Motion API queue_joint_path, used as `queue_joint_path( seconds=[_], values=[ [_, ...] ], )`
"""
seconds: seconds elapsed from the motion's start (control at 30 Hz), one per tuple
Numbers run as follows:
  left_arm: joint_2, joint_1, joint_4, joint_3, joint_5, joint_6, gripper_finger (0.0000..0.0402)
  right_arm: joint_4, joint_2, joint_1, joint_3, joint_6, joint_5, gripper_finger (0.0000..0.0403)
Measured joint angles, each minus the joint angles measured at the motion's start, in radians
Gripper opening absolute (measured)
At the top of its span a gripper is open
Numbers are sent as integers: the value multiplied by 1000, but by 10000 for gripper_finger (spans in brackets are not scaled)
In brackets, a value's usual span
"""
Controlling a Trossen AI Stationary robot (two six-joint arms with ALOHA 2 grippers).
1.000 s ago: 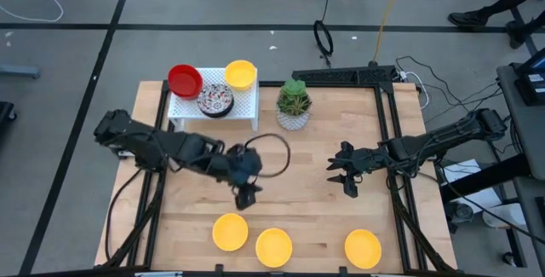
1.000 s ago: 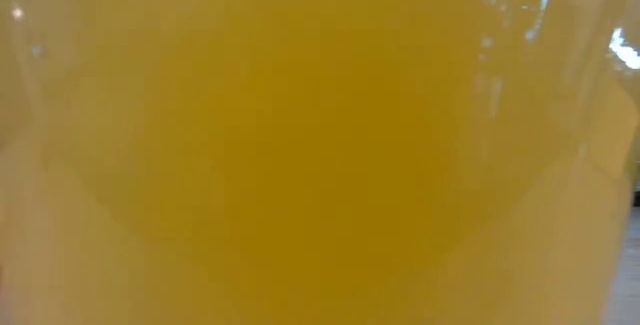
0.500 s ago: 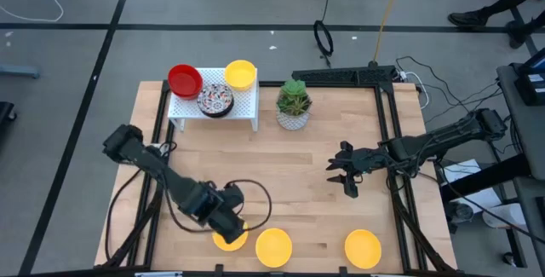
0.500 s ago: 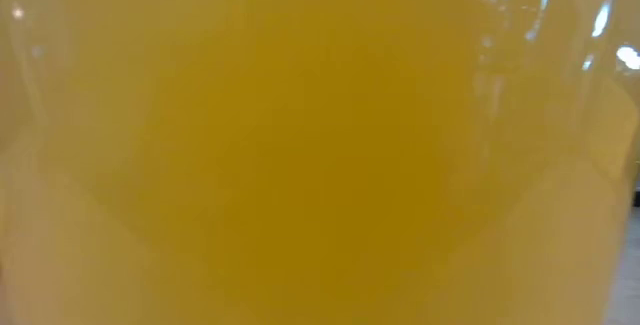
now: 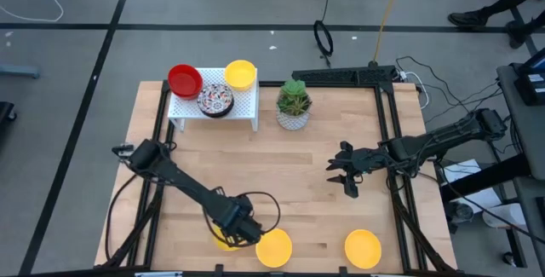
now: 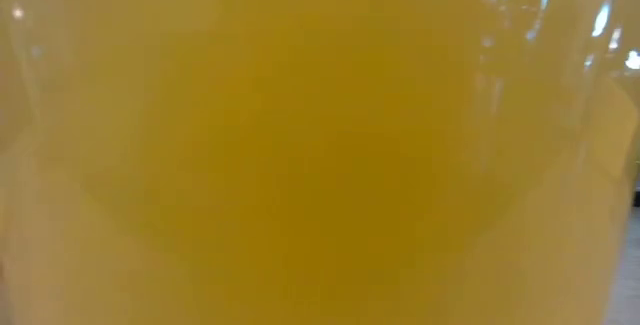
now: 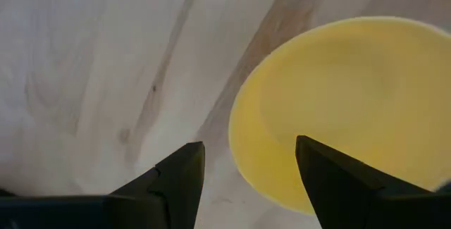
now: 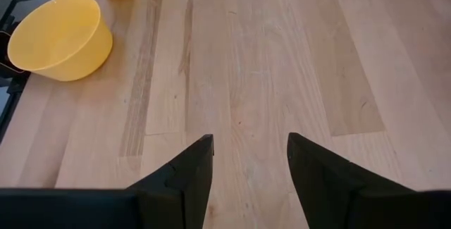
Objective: Pick & Place Mini bowls
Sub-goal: Stack the yellow bowl on the yellow bowl on the shelf
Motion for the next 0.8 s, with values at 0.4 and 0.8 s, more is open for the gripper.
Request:
queue_joint_path(
  seconds=[0.4, 0.8],
  values=[
    [48, 54, 7, -79, -10, 163, 227, 0, 0, 0, 0, -14, 0, 169],
    [40, 66, 176, -169, 81, 242, 171, -1, 0, 0, 0, -14, 0, 169]
  ],
)
